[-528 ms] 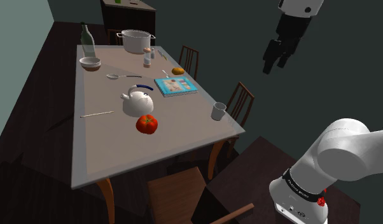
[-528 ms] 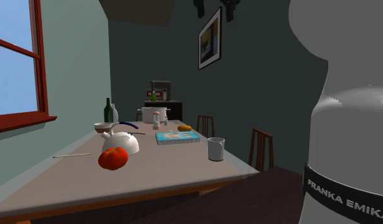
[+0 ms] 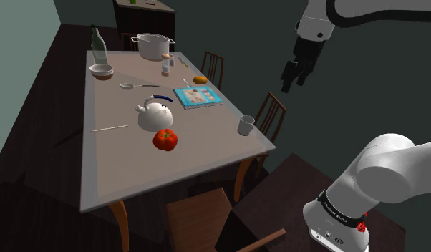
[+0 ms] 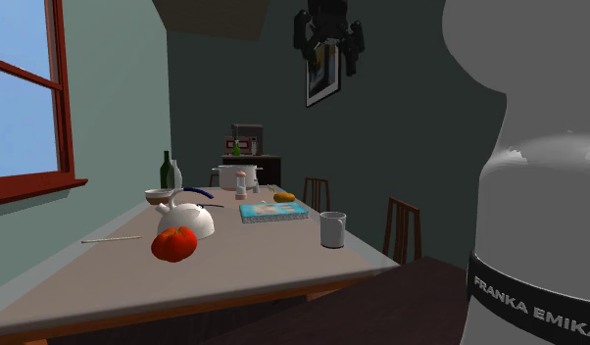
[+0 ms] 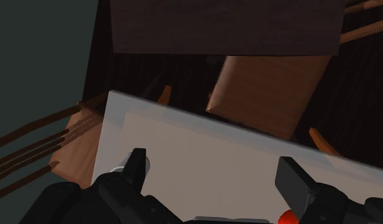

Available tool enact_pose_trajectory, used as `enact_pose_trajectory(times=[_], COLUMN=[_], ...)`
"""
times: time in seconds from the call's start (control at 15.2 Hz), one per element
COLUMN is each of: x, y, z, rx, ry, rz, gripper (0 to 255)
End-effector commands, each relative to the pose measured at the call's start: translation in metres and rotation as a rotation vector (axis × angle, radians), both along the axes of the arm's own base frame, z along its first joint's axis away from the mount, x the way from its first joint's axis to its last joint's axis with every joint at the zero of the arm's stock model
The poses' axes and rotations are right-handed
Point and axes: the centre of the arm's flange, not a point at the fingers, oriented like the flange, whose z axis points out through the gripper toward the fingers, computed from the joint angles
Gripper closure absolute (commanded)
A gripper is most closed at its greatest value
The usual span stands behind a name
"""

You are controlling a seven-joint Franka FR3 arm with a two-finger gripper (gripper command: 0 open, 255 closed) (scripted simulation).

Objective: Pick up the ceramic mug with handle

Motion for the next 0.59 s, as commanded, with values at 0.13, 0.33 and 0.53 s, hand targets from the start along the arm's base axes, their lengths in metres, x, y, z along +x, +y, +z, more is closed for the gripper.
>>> enact_pose_trajectory(times=[0.13, 0.33, 0.53], x=[0.024, 0.045, 0.065], y=[-0.02, -0.036, -0.051], z=[-0.041, -0.071, -0.102], rx=[0.003, 0.006, 0.008], ry=[0.0, 0.001, 0.002], rz=[0.014, 0.024, 0.034], gripper=[0, 0, 0])
